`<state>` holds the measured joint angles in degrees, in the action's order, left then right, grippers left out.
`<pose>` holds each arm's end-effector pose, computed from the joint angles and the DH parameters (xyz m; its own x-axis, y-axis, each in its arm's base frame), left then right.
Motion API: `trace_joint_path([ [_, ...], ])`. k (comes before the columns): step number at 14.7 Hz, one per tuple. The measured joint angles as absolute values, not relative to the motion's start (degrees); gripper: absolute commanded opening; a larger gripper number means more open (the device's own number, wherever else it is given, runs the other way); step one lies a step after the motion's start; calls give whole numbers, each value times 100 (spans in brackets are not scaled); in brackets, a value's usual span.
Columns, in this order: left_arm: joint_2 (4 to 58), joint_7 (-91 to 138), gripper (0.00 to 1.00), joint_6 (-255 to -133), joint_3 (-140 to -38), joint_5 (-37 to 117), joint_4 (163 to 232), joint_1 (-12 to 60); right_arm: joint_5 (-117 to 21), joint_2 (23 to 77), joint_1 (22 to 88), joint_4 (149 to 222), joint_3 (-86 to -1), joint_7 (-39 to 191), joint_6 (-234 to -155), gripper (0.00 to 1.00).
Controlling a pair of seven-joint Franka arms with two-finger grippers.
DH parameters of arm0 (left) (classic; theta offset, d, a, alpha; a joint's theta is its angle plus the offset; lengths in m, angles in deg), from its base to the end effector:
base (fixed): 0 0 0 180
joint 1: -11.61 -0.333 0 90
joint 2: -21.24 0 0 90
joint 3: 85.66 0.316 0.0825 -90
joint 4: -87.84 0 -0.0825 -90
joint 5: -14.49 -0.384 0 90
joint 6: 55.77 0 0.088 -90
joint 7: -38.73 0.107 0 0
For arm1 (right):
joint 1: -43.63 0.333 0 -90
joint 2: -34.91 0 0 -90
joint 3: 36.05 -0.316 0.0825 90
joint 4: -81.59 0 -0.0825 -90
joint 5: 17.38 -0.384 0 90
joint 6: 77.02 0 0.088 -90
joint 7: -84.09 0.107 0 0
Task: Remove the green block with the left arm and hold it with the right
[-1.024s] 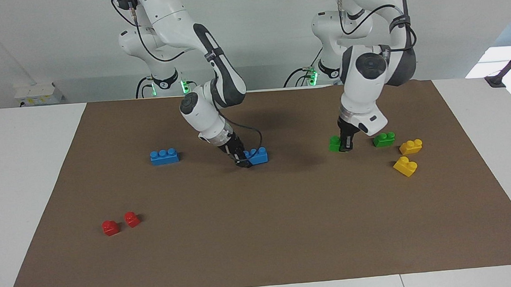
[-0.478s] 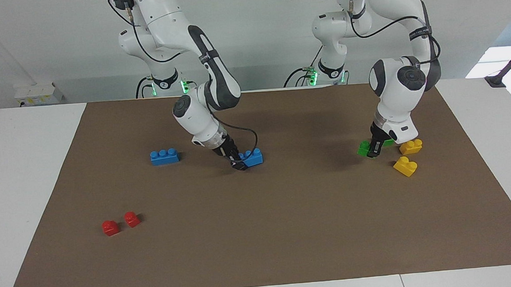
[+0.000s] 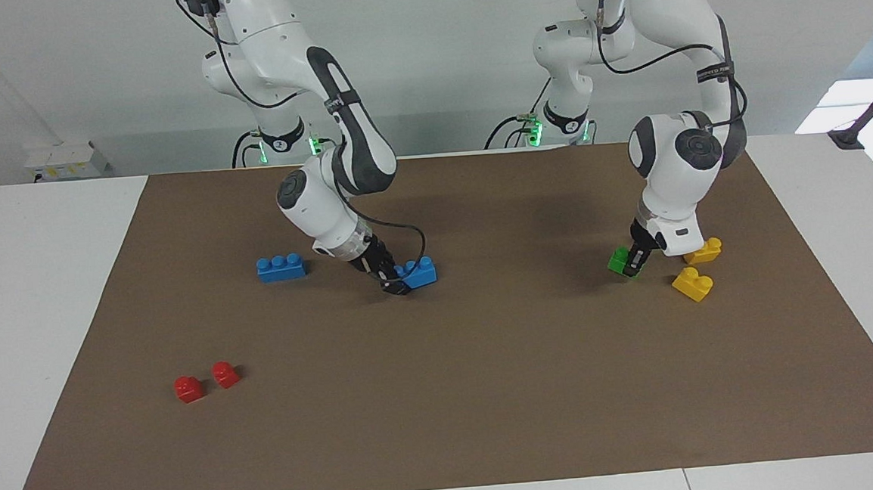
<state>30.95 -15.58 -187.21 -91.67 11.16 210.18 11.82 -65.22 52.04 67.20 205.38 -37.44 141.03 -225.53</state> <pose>0.5588 -0.0589 0.3272 0.6953 0.7186 0.0150 0.7187 -0.6949 -0.0229 0.5269 0.2294 0.2661 0.3261 -0.8457 -0.4225 -0.9423 -0.2553 -0.2164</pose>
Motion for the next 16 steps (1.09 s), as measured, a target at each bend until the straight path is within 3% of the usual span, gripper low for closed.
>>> trace_joint_path([
  [8, 3250, -1335, 0, -19055, -9171, 1122, 21101, 1145, -6522, 5178, 6492, 20532, -3724, 13752, -22259, 0],
  [9, 3250, -1288, 56, -19078, -9180, 1124, 21106, 1127, -6521, 5176, 6461, 20530, -3718, 13712, -22213, 0],
  [10, 3250, -1219, 100, -19090, -9182, 1125, 21107, 1122, -6521, 5173, 6433, 20530, -3718, 13660, -22184, 0],
  [16, 3256, -462, 100, -19104, -9178, 1125, 21089, 985, -6521, 5161, 6315, 20529, -3702, 13518, -22040, 0],
])
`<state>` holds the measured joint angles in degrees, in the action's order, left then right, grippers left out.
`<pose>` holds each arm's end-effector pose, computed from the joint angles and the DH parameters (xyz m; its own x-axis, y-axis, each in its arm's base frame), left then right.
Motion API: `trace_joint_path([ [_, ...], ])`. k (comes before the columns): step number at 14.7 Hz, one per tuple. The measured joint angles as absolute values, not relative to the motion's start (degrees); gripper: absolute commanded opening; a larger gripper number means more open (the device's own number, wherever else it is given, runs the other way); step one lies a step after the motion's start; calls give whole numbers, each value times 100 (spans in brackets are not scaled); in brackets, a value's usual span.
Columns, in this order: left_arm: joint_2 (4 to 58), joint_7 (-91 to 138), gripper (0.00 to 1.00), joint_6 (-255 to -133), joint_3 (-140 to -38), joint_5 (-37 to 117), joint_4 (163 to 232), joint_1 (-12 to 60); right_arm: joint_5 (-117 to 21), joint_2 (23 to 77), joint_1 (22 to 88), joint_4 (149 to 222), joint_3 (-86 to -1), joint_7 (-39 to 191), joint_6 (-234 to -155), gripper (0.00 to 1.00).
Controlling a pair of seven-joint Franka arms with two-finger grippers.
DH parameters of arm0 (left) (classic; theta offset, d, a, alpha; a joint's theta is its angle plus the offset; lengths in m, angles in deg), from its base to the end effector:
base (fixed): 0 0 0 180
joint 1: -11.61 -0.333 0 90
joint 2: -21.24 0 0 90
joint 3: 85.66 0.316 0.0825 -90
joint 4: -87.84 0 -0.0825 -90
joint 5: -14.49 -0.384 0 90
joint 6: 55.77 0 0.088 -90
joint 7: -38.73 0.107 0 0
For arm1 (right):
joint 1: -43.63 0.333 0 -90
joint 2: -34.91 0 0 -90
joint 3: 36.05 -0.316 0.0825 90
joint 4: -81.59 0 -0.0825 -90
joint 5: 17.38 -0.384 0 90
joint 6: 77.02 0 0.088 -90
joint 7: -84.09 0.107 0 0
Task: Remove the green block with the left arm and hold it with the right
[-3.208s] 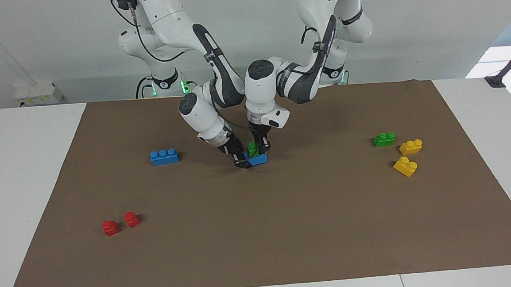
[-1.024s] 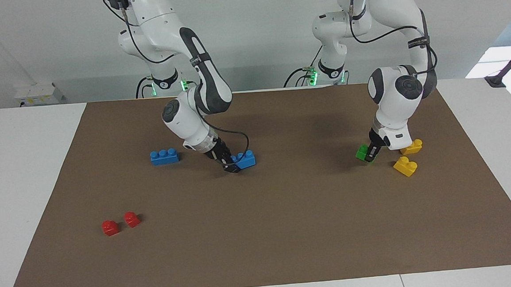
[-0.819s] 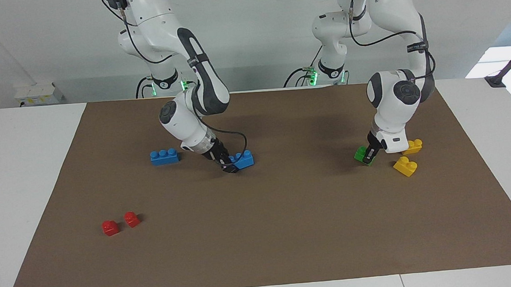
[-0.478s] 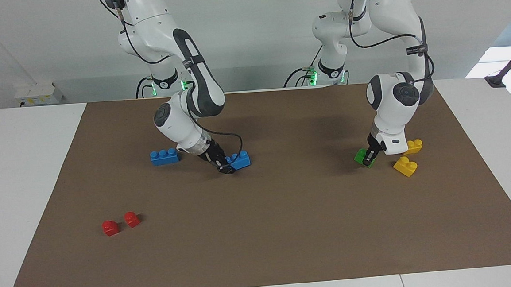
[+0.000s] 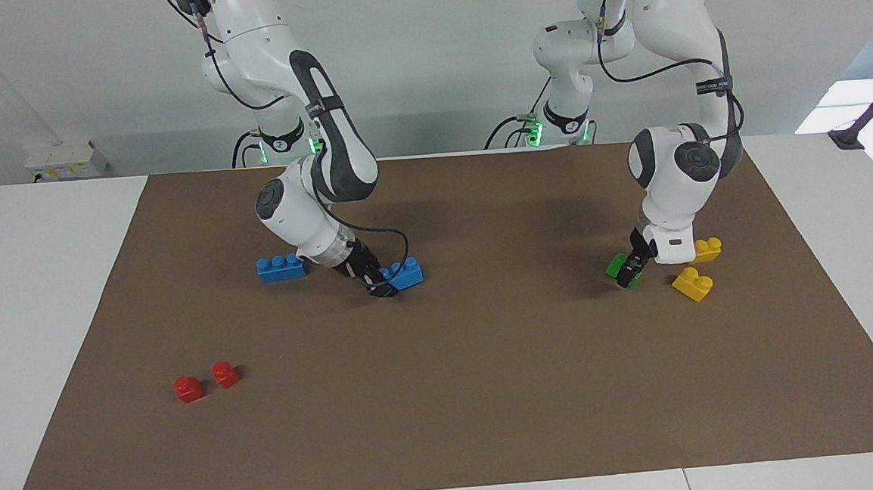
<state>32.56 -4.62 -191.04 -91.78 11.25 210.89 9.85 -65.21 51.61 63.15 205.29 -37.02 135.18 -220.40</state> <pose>0.5633 -0.0415 0.3121 0.8001 0.5993 0.0257 0.5995 -0.8003 -0.0027 0.5356 0.1947 0.2650 0.3640 -0.8182 -0.4449 -0.9307 -0.3020 -0.2062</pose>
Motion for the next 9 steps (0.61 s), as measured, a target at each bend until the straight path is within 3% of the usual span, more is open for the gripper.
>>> trace_joint_path([
  [4, 3205, 166, 100, -18957, -9175, 1125, 20629, 852, -6520, 5142, 6087, 20526, -3699, 13321, -21787, 0],
  [9, 3141, 866, 100, -18516, -9174, 1121, 19851, 825, -6418, 5134, 5310, 20378, -3667, 12801, -20741, 0],
])
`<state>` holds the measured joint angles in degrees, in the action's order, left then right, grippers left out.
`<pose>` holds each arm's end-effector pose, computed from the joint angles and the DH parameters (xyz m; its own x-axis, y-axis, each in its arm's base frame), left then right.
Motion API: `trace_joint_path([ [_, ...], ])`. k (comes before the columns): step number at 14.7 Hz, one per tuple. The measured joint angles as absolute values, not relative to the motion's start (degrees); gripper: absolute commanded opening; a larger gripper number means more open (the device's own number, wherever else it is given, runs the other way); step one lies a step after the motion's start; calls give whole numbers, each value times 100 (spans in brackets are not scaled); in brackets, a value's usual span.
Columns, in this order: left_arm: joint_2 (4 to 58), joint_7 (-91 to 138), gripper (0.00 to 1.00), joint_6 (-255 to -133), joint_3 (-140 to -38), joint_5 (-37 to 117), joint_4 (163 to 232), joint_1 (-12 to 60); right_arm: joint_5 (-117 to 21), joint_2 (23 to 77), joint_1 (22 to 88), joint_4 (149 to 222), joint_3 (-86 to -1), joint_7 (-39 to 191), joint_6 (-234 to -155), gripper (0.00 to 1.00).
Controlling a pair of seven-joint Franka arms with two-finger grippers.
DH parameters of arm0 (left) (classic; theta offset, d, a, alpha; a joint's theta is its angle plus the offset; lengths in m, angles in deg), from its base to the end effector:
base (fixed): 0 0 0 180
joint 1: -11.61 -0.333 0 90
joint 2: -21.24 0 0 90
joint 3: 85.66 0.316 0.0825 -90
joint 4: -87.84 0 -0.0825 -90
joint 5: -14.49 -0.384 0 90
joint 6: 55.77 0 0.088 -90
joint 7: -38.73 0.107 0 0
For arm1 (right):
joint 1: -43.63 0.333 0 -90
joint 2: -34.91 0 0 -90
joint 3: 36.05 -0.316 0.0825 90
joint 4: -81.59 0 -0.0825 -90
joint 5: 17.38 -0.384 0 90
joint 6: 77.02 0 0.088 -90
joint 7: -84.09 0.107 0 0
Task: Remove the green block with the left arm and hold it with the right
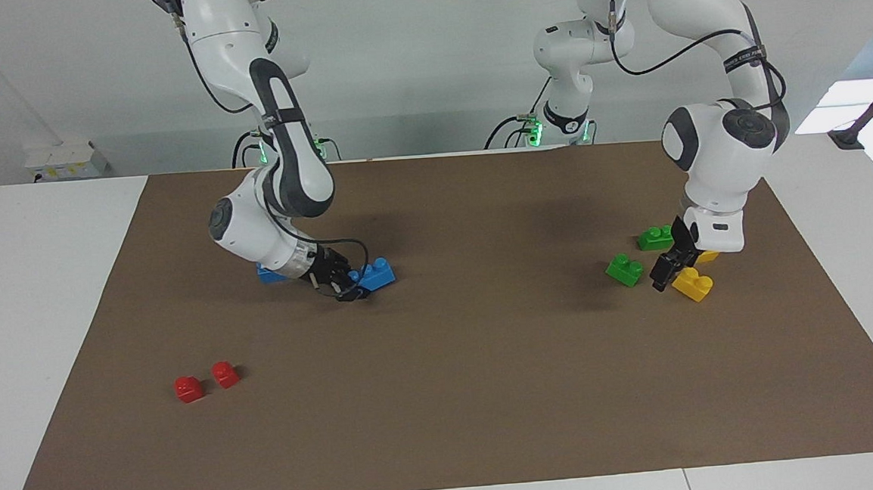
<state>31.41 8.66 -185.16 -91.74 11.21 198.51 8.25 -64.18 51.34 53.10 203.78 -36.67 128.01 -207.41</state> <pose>0.6114 -0.0250 0.4113 0.8906 0.4313 0.1446 0.4289 -0.9020 0.0485 0.5500 0.1160 0.2658 0.3617 -0.7620 -0.5372 -0.9303 -0.3327 -0.1546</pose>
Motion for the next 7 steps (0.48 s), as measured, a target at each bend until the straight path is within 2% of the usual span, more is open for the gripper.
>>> trace_joint_path([
  [3, 2976, 1636, 100, -17798, -9161, 1120, 19380, 822, -6254, 5130, 5055, 20111, -3657, 12765, -20248, 0],
  [7, 2600, 2310, 100, -16956, -9151, 1120, 18911, 817, -5987, 5128, 5035, 19780, -3655, 12951, -19954, 0],
])
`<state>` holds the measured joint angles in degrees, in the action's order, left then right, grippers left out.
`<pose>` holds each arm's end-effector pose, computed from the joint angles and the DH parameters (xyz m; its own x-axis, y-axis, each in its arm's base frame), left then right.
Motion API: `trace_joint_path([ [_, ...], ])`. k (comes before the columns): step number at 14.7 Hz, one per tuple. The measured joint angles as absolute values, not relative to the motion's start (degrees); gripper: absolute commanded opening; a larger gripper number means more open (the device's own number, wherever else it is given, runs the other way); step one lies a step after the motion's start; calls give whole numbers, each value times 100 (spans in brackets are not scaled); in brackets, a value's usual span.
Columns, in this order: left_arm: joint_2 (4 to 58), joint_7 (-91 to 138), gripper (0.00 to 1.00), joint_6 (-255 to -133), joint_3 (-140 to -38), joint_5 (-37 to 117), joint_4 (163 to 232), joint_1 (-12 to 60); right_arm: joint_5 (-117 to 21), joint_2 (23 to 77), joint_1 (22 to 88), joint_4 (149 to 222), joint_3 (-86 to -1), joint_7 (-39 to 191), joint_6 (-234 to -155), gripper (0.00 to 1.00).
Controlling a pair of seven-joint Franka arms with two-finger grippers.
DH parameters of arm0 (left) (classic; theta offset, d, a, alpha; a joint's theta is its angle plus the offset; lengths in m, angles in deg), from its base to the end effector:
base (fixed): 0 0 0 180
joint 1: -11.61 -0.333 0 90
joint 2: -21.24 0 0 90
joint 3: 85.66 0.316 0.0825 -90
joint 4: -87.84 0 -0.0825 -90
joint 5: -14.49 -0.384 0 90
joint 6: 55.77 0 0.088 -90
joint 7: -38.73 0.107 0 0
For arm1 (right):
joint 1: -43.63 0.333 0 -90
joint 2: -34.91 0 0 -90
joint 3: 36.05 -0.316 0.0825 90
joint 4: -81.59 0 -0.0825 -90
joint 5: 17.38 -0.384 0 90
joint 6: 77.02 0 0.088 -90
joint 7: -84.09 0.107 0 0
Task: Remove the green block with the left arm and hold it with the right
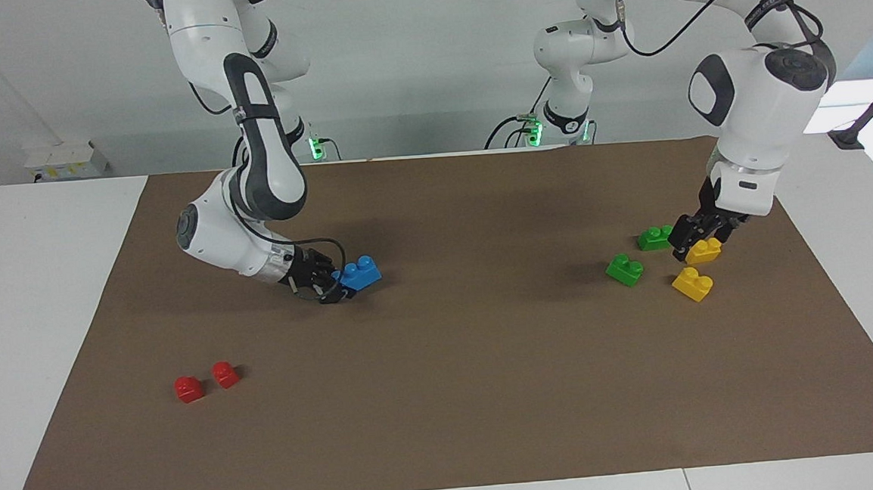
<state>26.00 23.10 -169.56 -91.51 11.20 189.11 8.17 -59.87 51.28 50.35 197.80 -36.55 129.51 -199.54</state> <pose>0.6016 -0.0199 0.5205 0.9677 0.2077 0.1426 0.2111 -0.9774 -0.0086 0.5741 0.1018 0.3015 0.3938 -0.7352 -0.5517 -0.9141 -0.3761 -0.1513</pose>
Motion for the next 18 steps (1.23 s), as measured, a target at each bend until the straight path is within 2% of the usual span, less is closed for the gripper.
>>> trace_joint_path([
  [3, 2110, 2702, 100, -16395, -9136, 1120, 18840, 816, -5791, 5128, 4820, 19504, -3647, 13056, -19628, 0],
  [8, 1418, 3526, 100, -15274, -9076, 1120, 18746, 848, -5214, 5177, 4447, 19358, -3641, 13056, -19569, 0],
  [12, 1373, 3779, 100, -14924, -8402, 1123, 18744, 1562, -5008, 5377, 4168, 19224, -3635, 13056, -19631, 0],
  [18, 1447, 3781, 100, -14781, -8360, 1133, 18446, 1678, -4916, 5607, 4106, 19197, -3645, 13053, -19813, 0],
])
